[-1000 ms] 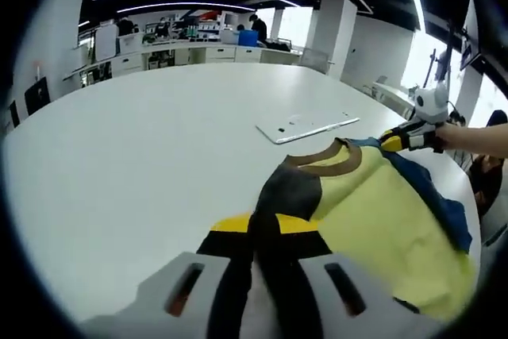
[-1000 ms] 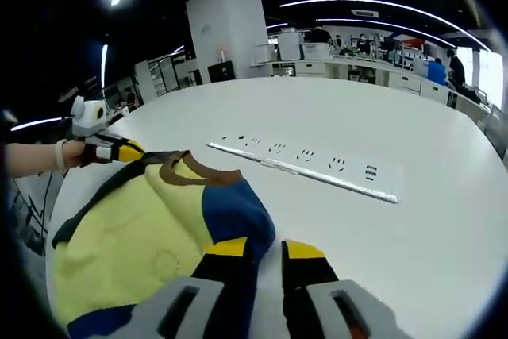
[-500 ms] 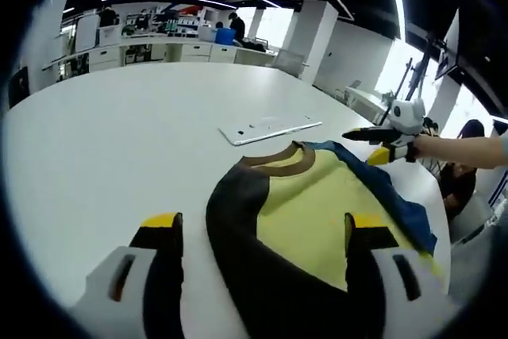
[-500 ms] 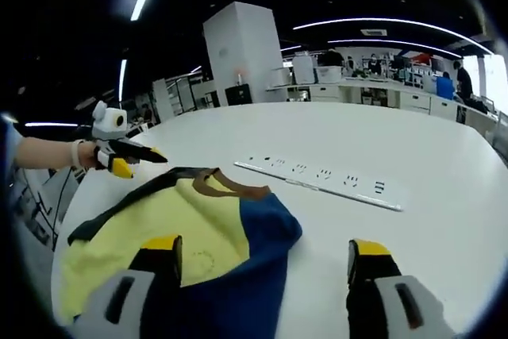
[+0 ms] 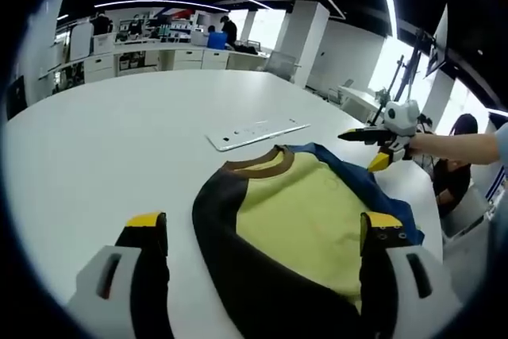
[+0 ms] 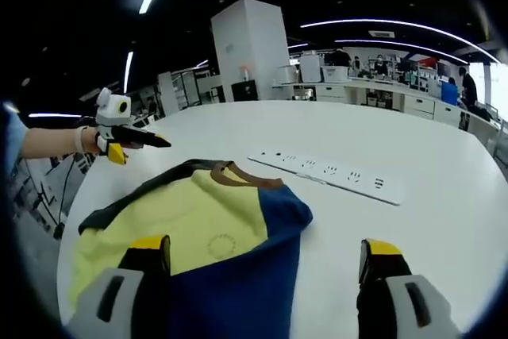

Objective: Fold the garment on the visible template until the final outline fits inside the template.

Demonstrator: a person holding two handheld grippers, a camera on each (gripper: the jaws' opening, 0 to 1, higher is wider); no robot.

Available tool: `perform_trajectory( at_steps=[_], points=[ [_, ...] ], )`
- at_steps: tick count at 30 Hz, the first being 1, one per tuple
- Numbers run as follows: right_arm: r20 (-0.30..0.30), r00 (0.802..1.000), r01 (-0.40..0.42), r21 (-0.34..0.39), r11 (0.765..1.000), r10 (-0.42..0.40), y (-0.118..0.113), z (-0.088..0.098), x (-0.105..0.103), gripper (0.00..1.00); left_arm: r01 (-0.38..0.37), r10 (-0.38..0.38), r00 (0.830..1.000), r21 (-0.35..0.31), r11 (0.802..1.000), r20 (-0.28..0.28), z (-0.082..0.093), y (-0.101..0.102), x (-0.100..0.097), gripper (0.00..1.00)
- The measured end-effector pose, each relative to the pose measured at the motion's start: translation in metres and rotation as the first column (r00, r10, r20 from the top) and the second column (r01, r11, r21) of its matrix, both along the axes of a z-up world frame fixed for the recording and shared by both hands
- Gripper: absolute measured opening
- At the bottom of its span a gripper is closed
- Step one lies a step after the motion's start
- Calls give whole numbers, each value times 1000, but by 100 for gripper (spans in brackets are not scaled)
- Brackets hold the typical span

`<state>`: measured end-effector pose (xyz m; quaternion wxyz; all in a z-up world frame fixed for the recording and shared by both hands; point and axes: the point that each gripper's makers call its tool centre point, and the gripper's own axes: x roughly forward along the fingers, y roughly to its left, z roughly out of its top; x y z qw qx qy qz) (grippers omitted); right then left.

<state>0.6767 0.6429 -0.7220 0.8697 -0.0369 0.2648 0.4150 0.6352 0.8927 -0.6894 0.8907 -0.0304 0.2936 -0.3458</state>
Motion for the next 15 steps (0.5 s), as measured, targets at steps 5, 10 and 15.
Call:
perform_trajectory(
  at_steps=[5,10,15],
  points=[
    [14,1000,-19,-14,1000,19,-3,5,-18,96,12,-12,1000,5,1000,15,3,-2,-18,97],
    [14,999,-30,-37,999,30,-11,6,-38,96,17,-17,1000,1,1000,17,7,-1,-37,94],
    [19,999,-41,-52,998,43,-17,14,-54,96,24,-24,1000,19,1000,5,5,5,-53,94]
  ],
)
